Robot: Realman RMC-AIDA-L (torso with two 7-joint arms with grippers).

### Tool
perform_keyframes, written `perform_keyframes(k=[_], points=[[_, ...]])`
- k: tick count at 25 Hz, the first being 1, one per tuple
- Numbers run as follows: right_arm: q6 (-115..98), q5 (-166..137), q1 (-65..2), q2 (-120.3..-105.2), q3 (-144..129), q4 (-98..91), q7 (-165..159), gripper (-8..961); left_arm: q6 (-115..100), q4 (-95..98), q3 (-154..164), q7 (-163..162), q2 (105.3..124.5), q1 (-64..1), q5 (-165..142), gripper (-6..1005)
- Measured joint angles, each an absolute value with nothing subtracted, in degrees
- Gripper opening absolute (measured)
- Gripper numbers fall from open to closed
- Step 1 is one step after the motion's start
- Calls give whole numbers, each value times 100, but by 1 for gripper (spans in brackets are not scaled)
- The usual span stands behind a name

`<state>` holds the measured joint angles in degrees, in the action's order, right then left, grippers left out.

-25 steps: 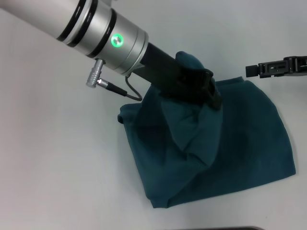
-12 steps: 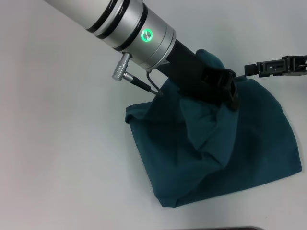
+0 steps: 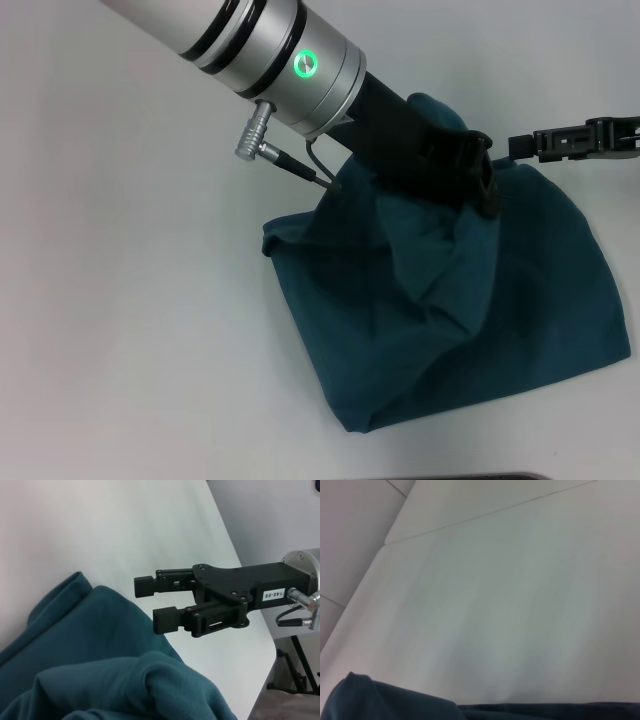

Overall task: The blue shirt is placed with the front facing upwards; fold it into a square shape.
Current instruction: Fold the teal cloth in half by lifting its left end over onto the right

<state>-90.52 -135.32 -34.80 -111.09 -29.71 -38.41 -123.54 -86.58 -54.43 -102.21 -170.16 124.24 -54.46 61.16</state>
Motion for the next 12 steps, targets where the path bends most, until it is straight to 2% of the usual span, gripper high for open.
perform_keyframes(k=[12], points=[[-9037, -13536, -3467, -11109, -2971, -3841, -12366, 885, -8565, -5425, -10256, -16873, 12419, -5433, 6280, 78]])
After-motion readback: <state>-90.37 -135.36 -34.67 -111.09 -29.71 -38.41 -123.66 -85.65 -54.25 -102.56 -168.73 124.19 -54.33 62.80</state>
